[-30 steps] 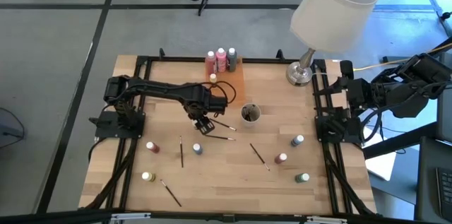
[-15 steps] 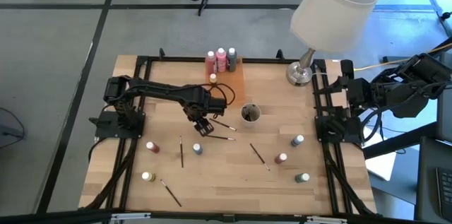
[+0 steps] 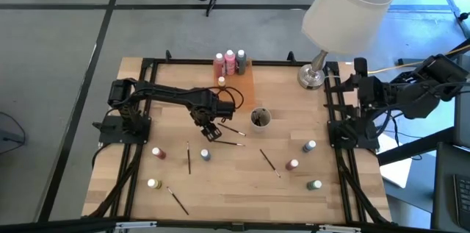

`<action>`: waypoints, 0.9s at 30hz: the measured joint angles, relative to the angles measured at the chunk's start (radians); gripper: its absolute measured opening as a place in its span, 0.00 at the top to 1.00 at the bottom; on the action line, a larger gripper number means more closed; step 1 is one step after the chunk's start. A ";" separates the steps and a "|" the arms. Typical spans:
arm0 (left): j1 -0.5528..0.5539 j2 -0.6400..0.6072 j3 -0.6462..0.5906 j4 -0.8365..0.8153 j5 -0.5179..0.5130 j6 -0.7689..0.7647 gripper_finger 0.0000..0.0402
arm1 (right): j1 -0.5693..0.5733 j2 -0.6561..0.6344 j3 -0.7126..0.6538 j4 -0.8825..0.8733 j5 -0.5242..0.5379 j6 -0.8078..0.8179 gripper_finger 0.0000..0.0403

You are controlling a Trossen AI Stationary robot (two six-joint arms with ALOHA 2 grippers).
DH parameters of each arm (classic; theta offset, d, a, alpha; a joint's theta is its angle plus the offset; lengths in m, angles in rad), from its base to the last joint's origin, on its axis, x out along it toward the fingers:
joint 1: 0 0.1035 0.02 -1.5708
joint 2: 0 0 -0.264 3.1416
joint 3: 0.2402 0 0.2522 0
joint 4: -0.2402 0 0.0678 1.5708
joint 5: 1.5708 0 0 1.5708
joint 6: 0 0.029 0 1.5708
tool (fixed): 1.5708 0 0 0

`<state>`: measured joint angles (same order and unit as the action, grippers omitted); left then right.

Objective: Pick & Place Paint Supplies
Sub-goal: Put the light yellow paint bottle into the orange bin

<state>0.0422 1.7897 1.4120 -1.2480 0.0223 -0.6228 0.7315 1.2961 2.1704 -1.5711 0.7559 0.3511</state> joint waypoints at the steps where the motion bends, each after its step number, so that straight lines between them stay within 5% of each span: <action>1: 0.000 0.000 0.000 0.000 0.000 0.000 0.47 | -0.002 0.000 0.000 0.000 0.000 0.000 0.54; 27: 0.000 0.000 0.000 0.018 0.004 -0.008 0.47 | -0.007 0.030 0.000 0.000 -0.025 -0.001 0.54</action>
<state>0.0422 1.7897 1.4117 -1.2297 0.0266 -0.6308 0.7246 1.3265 2.1704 -1.5707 0.7309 0.3501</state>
